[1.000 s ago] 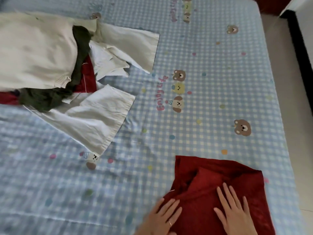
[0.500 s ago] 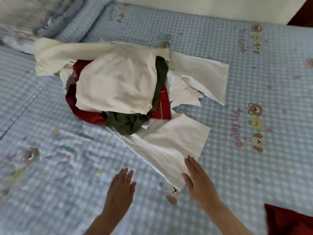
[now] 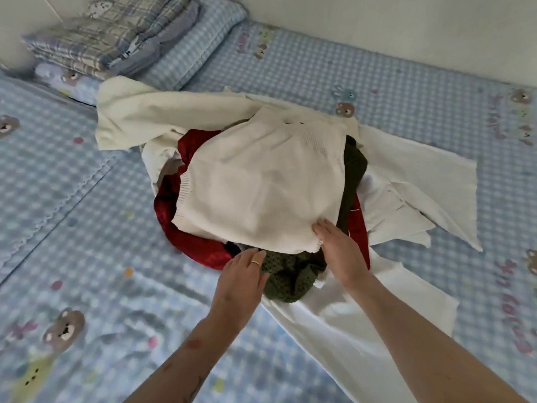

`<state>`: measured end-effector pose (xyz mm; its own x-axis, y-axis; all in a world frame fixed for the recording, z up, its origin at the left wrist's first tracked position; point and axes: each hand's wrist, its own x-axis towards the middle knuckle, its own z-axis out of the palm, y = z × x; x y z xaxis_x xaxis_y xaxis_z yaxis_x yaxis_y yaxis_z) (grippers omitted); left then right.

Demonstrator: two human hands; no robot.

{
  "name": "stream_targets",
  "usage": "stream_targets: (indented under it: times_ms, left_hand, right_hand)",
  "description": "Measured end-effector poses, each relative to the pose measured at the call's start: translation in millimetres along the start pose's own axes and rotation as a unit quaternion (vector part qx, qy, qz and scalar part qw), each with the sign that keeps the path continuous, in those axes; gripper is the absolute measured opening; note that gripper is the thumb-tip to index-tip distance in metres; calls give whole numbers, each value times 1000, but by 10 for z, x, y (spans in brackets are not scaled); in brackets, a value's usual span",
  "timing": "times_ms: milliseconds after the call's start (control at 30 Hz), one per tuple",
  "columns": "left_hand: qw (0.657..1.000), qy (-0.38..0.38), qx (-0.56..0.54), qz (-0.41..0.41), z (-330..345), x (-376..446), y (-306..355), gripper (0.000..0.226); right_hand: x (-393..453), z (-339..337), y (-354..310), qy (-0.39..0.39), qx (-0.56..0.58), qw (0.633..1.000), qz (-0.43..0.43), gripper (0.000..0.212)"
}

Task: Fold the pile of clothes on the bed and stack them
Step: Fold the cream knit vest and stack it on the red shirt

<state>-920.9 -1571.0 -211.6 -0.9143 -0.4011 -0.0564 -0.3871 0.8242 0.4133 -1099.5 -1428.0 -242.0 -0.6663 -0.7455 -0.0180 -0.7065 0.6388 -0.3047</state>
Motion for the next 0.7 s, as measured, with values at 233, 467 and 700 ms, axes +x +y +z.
stream_targets:
  times_ms: [233,467,700]
  left_hand:
    - [995,35,5,88,230,296,486,69]
    - [994,35,16,104,172,-74,425,54]
    - [935,-118,21,334,507,-1498,740,28]
  right_hand:
    - [-501,-529,-157,-27,79,996,-36,47]
    - [-1610,-1003,-63,-30,11,999,-5,52]
    - [-3231,-1087,422,-116,-78,987,77,68]
